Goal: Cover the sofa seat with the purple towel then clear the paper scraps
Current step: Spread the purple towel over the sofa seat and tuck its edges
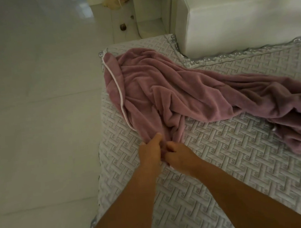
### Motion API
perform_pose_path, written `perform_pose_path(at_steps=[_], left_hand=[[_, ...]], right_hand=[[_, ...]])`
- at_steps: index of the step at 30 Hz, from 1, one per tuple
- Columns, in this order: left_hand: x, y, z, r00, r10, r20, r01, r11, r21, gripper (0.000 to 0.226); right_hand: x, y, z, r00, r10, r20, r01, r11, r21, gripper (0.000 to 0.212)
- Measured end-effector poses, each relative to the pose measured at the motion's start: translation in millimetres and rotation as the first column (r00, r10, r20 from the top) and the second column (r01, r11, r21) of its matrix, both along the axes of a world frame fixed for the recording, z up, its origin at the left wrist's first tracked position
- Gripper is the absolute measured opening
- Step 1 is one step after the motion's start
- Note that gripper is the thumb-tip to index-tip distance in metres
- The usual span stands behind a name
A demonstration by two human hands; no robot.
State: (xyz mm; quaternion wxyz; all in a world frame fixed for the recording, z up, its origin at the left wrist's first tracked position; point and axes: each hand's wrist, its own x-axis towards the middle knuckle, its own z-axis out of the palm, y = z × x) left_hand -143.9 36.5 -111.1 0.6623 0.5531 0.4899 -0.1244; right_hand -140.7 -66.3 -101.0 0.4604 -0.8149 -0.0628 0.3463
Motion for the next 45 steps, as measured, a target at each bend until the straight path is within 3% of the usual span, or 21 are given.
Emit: perform_pose_path(at_steps=[4,7,9,11,13,16,19,23,25,27,29,31,35,40,45], left_hand=[[-33,22,24,0.977,0.159,0.139,-0.131,0.973,-0.192,0.024],[-58,38,33,0.964,0.223,0.147,-0.198,0.966,-0.165,0.035],[-75,47,39,0.962,0.227,0.151,-0.21,0.97,-0.12,0.045],[-90,55,44,0.954,0.232,0.191,-0.215,0.971,-0.104,0.052],[-103,61,49,0.936,0.267,0.23,-0.256,0.963,-0.079,0.043],[-116,67,56,0.928,0.254,0.271,-0.27,0.962,0.023,0.018],[-122,69,63,0.914,0.239,0.328,-0.263,0.964,0.032,0.018],[-126,73,71,0.896,0.218,0.387,-0.25,0.967,0.035,0.01],[-131,78,69,0.915,0.143,0.376,-0.226,0.957,0.185,0.007],[-138,85,61,0.943,-0.016,0.332,-0.142,0.883,0.446,0.011],[-146,93,46,0.962,-0.175,0.208,-0.001,0.762,0.648,0.021],[-153,100,28,0.962,-0.266,0.055,0.14,0.659,0.739,0.028],[-176,101,3,0.901,-0.363,-0.238,0.402,0.492,0.772,0.034],[-199,105,-7,0.742,-0.466,-0.482,0.634,0.253,0.731,0.025],[-213,115,-10,0.719,-0.463,-0.518,0.67,0.262,0.695,0.001]], right_hand=[[-31,18,20,0.998,0.034,0.059,-0.038,0.996,0.077,0.023],[-52,29,29,0.984,0.104,0.143,-0.115,0.991,0.073,0.019],[-65,33,28,0.947,0.16,0.277,-0.149,0.987,-0.06,0.01],[-77,32,20,0.894,0.246,0.374,-0.159,0.956,-0.247,0.038],[-83,34,13,0.856,0.302,0.42,-0.133,0.912,-0.387,0.056],[-87,43,4,0.835,0.309,0.455,-0.073,0.882,-0.466,0.064],[-84,53,-1,0.811,0.277,0.515,0.002,0.88,-0.476,0.066],[-74,62,-2,0.719,0.216,0.661,0.105,0.906,-0.41,0.049],[-69,62,-1,0.665,0.21,0.717,0.077,0.935,-0.346,0.026],[-69,55,0,0.682,0.291,0.671,-0.054,0.935,-0.351,0.004],[-72,42,-3,0.73,0.471,0.495,-0.228,0.851,-0.472,0.011],[-77,25,-4,0.721,0.624,0.302,-0.396,0.728,-0.559,0.02],[-92,1,-6,0.7,0.707,0.104,-0.568,0.638,-0.52,0.02],[-114,9,-13,0.666,0.745,0.027,-0.648,0.597,-0.472,0.031],[-143,23,-26,0.668,0.742,-0.064,-0.702,0.599,-0.386,0.038]])
